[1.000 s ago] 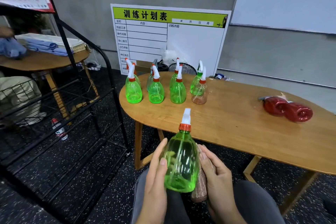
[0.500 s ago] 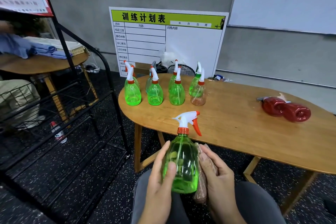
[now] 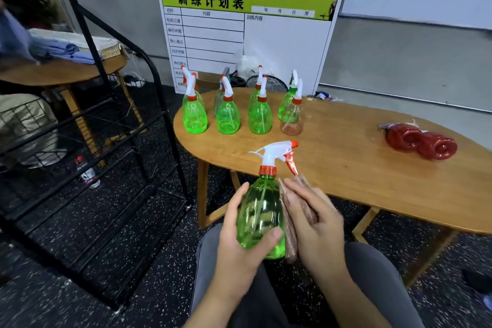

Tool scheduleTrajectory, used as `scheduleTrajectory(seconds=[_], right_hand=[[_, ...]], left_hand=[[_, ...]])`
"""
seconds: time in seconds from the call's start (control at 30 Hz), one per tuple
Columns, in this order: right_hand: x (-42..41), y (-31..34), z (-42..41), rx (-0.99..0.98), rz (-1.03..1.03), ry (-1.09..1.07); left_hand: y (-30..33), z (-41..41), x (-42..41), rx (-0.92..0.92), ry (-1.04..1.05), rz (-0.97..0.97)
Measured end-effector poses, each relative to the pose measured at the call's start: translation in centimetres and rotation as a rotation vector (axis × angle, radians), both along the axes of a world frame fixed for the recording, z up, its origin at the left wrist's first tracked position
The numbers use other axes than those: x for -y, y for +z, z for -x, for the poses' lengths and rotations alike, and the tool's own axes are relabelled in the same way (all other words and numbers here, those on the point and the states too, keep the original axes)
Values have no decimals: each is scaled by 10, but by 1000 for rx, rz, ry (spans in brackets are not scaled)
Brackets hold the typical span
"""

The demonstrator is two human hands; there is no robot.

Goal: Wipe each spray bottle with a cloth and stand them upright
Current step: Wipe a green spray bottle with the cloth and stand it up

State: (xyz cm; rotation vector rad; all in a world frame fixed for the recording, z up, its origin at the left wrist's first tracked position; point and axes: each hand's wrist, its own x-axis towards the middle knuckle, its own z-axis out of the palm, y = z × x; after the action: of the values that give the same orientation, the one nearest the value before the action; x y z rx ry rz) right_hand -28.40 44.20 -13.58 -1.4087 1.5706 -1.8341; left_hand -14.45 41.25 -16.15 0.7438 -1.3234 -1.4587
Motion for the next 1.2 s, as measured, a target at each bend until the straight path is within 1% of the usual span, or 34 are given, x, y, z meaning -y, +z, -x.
scheduleTrajectory(seconds=[0.1,0.13,0.2,0.23,0.27,0.33,0.37,0.47,0.5,0.53,0.57,0.63,0.67,0.7,0.8,0.83,0.87,0.97,1.0,1.03,1.13,1.17,1.2], right_hand=[[13,27,17,-274,-70,99],[20,35,24,-400,-89,123],[34,50,38,-665,-97,75],[40,55,44,-746,-98,10],[46,61,48,-782,-102,-62],[52,65,53,-779,-85,-135],[53,63,52,-770,-79,-97],[51,53,47,-762,-97,188],[51,52,48,-779,-103,224],[52,53,50,-802,-100,195],[54,55,51,-812,-86,121],[57,58,54,-780,-46,-56],[57,58,53,-757,-40,-89],[57,57,51,-739,-46,-60],[53,50,44,-724,-53,191],[53,50,45,-738,-52,216],[54,51,47,-748,-57,188],[56,58,54,-693,-72,-51],[56,58,54,-687,-68,-95],[55,57,53,-694,-67,-85],[52,46,46,-724,-55,159],[51,45,47,-748,-39,193],[52,45,49,-772,-31,175]], left_hand=[[0,-1,0,-17,4,-4],[0,-1,0,-20,3,-6],[-1,-1,0,-23,-12,-15],[-1,-1,-1,-24,-22,-15],[-1,0,-2,-23,-29,-16],[0,0,-4,-22,-34,-18],[0,0,-4,-22,-30,-25],[1,-1,-2,-24,-5,-35],[0,-1,-2,-25,-2,-34],[0,-1,-2,-28,-4,-37],[0,-1,-2,-33,-9,-40],[0,-2,-3,-46,-23,-42],[0,-2,-3,-52,-25,-41],[0,-2,-4,-56,-26,-41],[0,-3,-2,-62,-14,-54],[0,-3,-1,-61,-11,-50],[0,-3,-1,-59,-15,-48],[2,-2,-2,-67,-42,-43],[2,-2,-3,-68,-44,-42],[2,-2,-3,-66,-38,-43],[1,-3,-2,-58,-16,-46],[0,-3,-2,-55,-16,-44],[0,-2,-2,-53,-22,-44]])
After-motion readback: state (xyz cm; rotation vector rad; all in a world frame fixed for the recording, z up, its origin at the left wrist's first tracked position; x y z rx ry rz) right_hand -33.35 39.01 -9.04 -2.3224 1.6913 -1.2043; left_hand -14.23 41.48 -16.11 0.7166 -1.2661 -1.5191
